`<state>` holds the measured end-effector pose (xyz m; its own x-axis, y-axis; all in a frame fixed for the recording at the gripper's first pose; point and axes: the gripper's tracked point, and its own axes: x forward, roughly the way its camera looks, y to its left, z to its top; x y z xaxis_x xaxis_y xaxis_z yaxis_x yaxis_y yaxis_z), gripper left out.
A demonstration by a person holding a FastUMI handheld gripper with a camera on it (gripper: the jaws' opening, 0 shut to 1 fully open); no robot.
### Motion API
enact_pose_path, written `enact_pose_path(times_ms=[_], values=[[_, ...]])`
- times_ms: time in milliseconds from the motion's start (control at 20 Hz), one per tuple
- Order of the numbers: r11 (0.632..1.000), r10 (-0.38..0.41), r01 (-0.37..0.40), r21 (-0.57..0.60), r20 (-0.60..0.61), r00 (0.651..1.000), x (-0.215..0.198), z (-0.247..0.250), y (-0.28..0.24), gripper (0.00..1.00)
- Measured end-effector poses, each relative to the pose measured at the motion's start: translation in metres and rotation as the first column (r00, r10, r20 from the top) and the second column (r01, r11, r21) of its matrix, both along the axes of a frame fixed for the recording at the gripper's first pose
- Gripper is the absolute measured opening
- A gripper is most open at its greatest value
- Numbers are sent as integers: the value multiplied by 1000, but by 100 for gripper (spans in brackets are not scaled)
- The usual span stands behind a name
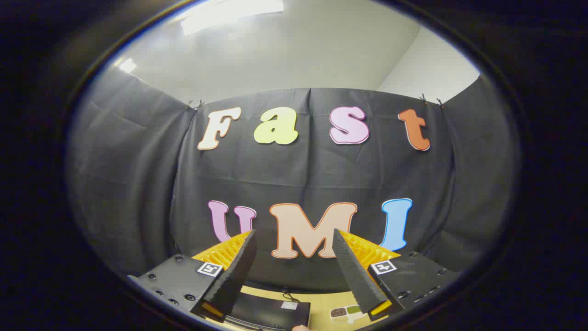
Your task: Open the toaster oven, put the food inside, and close the toaster oven door.
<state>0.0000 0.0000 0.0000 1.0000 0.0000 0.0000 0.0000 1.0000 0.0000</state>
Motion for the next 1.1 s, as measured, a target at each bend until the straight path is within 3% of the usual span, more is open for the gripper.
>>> enact_pose_path(times_ms=[600,800,1100], values=[[999,39,-38,11,-106,994,17,-62,36,100],[994,83,-68,91,-181,980,17,-145,64,100],[994,99,-77,83,-305,947,2,-285,96,100]])
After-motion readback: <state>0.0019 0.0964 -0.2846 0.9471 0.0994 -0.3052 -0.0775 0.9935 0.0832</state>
